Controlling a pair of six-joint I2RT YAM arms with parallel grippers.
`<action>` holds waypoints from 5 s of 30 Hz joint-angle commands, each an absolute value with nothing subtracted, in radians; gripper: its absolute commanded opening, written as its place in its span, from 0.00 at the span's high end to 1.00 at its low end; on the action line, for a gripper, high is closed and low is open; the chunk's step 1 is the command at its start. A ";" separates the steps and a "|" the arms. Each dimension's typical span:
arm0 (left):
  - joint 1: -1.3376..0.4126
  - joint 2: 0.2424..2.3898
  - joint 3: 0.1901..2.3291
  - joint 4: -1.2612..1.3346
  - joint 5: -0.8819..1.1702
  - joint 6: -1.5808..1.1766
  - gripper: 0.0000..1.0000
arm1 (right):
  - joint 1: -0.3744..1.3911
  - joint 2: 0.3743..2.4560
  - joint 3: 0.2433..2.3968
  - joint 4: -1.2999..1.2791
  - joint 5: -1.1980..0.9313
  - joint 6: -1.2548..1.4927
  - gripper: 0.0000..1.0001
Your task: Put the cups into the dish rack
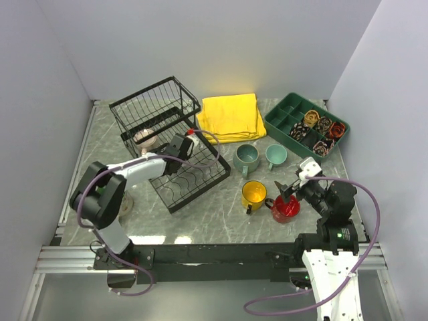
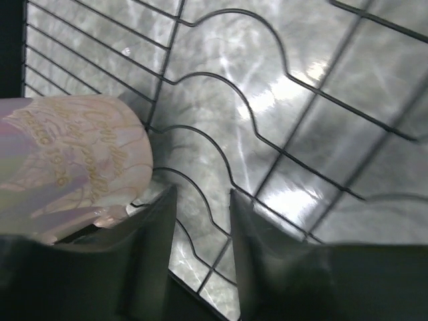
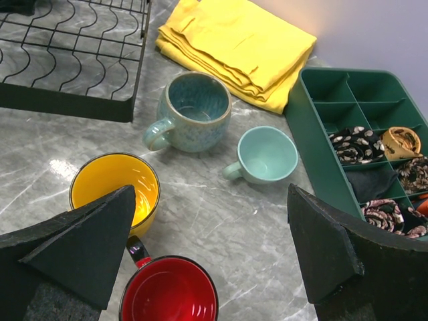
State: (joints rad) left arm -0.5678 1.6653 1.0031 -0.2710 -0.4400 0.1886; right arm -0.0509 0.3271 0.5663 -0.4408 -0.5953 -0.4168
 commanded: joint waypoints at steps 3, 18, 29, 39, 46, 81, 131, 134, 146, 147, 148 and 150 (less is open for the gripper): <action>-0.555 1.749 1.104 -0.219 -0.583 0.204 0.75 | -0.063 0.313 0.563 -0.396 -0.603 -0.420 0.00; -0.491 1.835 1.158 -0.187 -0.718 0.219 0.50 | -0.063 0.307 0.563 -0.396 -0.604 -0.423 0.00; -0.529 1.738 1.149 -0.219 -0.574 0.181 0.33 | -0.066 0.305 0.563 -0.397 -0.604 -0.425 0.00; -0.614 1.542 1.102 -0.294 -0.419 0.062 0.04 | -0.072 0.304 0.565 -0.397 -0.601 -0.426 0.00; -0.640 1.318 1.046 -0.308 -0.252 -0.078 0.04 | -0.095 0.319 0.592 -0.426 -0.621 -0.433 0.00; -0.643 0.701 0.746 -0.242 0.066 -0.370 0.04 | -0.109 0.649 0.894 -1.031 -0.821 -0.853 0.00; -0.643 0.189 0.577 -0.384 0.095 -0.930 0.04 | 0.368 1.494 1.157 -0.922 -0.537 -1.054 0.32; -0.643 0.195 0.572 -0.368 0.104 -0.936 0.04 | 0.368 1.522 1.135 -0.882 -0.511 -1.055 0.35; -0.643 0.210 0.538 -0.272 0.144 -1.022 0.04 | 0.390 1.580 1.057 -0.792 -0.517 -1.060 0.59; -0.643 0.210 0.534 -0.262 0.146 -1.028 0.04 | 0.394 1.582 1.052 -0.787 -0.520 -1.061 0.62; -0.643 0.213 0.532 -0.256 0.153 -1.031 0.04 | 0.396 1.582 1.048 -0.776 -0.523 -1.062 0.63; -0.643 0.219 0.528 -0.239 0.158 -1.042 0.04 | 0.399 1.580 1.032 -0.770 -0.526 -1.066 0.67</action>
State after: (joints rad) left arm -0.6422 0.2031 0.5365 -0.3271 0.1265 -1.0084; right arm 0.3855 1.5761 1.0542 -0.8162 -0.5110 -1.0492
